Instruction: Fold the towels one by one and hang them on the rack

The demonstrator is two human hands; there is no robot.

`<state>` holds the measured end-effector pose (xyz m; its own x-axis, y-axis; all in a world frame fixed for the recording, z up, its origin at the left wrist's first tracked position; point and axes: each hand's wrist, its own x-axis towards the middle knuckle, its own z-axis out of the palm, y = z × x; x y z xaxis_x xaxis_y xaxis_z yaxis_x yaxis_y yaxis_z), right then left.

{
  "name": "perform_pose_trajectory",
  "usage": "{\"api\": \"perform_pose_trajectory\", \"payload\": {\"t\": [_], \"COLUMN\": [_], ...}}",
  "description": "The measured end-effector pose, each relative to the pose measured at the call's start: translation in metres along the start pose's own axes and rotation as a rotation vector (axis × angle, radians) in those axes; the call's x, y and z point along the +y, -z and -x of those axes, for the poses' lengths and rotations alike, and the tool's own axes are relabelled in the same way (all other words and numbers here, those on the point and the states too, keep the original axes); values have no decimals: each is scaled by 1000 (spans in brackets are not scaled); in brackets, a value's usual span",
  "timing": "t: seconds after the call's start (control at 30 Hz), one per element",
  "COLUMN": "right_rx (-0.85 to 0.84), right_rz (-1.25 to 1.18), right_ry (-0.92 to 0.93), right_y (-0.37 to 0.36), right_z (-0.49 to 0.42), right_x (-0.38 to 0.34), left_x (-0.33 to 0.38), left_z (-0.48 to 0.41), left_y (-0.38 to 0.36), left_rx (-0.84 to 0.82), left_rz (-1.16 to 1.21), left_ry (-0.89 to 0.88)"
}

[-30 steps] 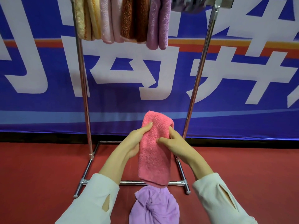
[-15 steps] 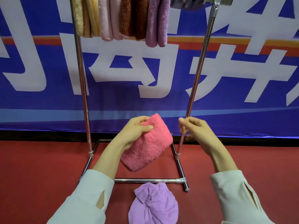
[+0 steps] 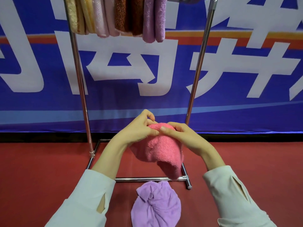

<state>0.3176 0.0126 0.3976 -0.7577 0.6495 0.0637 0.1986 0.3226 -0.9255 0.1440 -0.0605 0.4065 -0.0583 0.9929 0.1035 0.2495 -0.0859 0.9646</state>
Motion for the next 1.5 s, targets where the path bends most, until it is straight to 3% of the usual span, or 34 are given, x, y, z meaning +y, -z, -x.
{"api": "perform_pose_trajectory", "payload": {"t": [0.23, 0.43, 0.57, 0.73, 0.87, 1.0, 1.17, 1.5], "right_rx": [-161, -30, 20, -35, -145, -70, 76, 214], "right_rz": [-317, -484, -448, -333, -327, -486, -483, -505], "right_ry": [-2, 122, 123, 78, 17, 142, 271, 393], "right_y": [22, 21, 33, 76, 109, 122, 140, 200], "right_z": [8, 0, -12, -32, -51, -76, -111, -171], "right_x": [1, -11, -32, -79, -106, -129, -164, -234], "left_x": [5, 15, 29, 68, 105, 134, 176, 261], "left_z": [2, -6, -20, -48, -75, -104, -146, -226], "left_y": [0, 0, 7, 25, 35, 43, 53, 74], "left_rx": [-10, 72, -73, 24, 90, 32, 82, 130], "left_rz": [89, 200, 120, 397, 469, 570, 641, 647], "left_ry": [-97, -47, 107, -52, -121, -172, -180, -242]}}
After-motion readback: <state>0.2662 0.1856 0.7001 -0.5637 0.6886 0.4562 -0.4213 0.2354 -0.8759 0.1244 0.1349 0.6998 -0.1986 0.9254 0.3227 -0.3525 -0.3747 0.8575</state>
